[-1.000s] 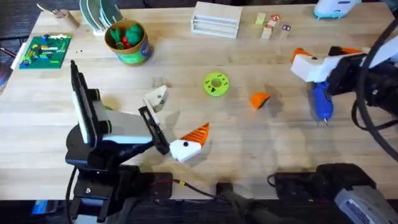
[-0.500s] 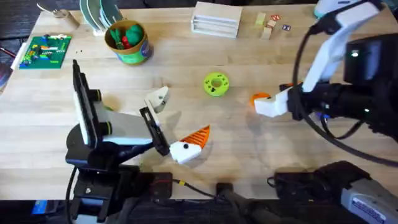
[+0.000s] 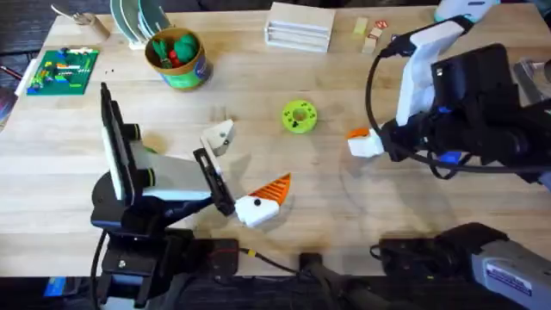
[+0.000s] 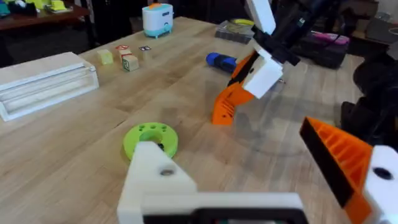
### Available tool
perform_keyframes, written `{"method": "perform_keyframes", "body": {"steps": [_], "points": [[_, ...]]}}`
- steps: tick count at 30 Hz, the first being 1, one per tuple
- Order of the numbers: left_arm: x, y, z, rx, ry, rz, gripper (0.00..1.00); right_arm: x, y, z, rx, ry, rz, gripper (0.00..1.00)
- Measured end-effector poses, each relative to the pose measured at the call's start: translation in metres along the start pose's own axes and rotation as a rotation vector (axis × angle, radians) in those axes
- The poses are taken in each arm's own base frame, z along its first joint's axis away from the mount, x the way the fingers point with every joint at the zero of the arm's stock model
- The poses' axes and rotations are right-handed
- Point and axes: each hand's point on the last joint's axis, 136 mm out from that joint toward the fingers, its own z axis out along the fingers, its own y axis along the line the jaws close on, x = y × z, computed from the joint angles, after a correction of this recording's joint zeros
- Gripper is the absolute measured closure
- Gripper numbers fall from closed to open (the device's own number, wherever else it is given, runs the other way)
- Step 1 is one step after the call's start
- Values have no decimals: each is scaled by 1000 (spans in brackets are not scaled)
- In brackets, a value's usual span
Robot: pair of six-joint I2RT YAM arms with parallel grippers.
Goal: Pick up the gripper from the table and insert it into the empty holder that is missing its gripper. Then pick up a screw, insert it into the mounting hole, and use the screwdriver to tighten it. Finally, clean up the table by picking up the vegetable and placing it into the bucket.
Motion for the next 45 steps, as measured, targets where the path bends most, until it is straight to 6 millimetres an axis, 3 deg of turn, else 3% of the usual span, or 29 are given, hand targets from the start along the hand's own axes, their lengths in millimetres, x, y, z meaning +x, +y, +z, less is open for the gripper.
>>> {"method": "perform_keyframes", "body": {"steps": [5, 9, 15, 21, 31, 39, 45], "points": [[0, 0, 0, 0, 0, 0, 8, -3, -2, 1, 11, -7, -1, 500], [0, 0, 0, 0, 0, 0, 8, -3, -2, 2, 11, -7, -2, 572], [0, 0, 0, 0, 0, 0, 8, -5, -2, 2, 12, -16, -3, 832], [0, 0, 0, 0, 0, 0, 9, -10, -2, -5, 14, -50, -8, 983], [0, 0, 0, 0, 0, 0, 8, -36, 9, -45, -7, -250, -14, 990], [0, 0, 0, 0, 0, 0, 8, -75, 52, -75, -293, -424, 144, 992], [0, 0, 0, 0, 0, 0, 8, -96, 85, -68, -566, -383, 237, 992]]}}
